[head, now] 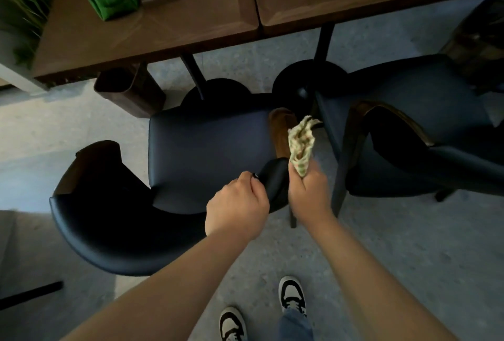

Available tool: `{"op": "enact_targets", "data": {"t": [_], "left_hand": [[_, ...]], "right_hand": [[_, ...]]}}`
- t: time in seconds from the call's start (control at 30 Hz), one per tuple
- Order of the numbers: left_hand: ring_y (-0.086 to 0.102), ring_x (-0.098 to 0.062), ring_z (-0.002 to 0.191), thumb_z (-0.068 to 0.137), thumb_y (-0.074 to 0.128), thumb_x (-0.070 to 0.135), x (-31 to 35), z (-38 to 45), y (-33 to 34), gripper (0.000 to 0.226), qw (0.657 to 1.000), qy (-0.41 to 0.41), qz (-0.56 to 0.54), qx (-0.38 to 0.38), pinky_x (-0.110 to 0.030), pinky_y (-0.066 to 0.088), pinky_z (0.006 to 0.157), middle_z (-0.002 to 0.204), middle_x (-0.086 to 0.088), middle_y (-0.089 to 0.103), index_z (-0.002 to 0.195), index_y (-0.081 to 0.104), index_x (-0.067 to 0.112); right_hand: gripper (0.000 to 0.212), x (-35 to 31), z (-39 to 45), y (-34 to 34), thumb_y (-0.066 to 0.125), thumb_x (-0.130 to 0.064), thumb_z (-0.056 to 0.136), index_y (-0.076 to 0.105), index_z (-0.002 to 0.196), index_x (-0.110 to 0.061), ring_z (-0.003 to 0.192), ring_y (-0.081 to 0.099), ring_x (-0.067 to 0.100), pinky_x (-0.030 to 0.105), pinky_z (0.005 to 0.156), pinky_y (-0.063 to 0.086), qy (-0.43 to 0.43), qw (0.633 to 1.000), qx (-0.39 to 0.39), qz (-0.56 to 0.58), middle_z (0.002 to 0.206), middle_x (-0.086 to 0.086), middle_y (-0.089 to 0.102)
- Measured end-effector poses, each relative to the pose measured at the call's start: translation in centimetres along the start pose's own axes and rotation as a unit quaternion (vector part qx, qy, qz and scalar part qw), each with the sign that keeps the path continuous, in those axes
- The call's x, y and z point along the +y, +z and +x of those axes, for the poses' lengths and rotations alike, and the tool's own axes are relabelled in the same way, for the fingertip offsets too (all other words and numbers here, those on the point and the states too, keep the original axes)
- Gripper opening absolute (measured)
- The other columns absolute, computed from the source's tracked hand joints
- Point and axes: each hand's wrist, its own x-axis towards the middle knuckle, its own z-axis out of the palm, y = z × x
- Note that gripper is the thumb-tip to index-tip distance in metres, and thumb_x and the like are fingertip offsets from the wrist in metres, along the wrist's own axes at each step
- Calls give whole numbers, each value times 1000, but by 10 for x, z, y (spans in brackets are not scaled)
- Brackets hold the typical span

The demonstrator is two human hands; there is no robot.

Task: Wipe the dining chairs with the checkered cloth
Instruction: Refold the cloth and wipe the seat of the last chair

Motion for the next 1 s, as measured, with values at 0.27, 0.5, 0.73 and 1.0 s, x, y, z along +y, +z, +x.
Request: {"op": "enact_targets", "data": {"t": [0.27,0.5,0.73,1.0], "left_hand": [[68,-6,82,93,49,18,-20,4,-13,20,889,-131,-438,31,-29,55,79,84,12,73,94,67,27],[69,-2,87,90,57,11,-154,8,-62,20,972,66,-217,-58,-20,51,86,86,11,75,90,65,30],[66,-10,82,94,52,29,-210,0,-96,25,972,217,-33,-83,-32,53,77,94,10,72,116,63,31],[53,-16,56,93,34,38,-260,-9,-100,38,937,336,65,66,-36,45,59,64,5,61,82,66,21]], "right_hand": [[33,-23,14,-9,50,-9,96,58,127,-5,142,25,16,28,118,7,-175,953,-156,-193,139,9,51],[42,-45,-18,29,38,-28,92,72,87,-5,97,59,30,39,105,29,-215,914,-65,-338,90,11,69],[50,-75,-88,94,32,-37,90,71,74,-11,86,63,28,39,95,40,-149,862,-80,-479,79,8,70],[28,-109,-112,161,38,-35,91,55,73,-22,54,45,20,29,51,24,-76,878,-67,-468,65,-1,57]]}}
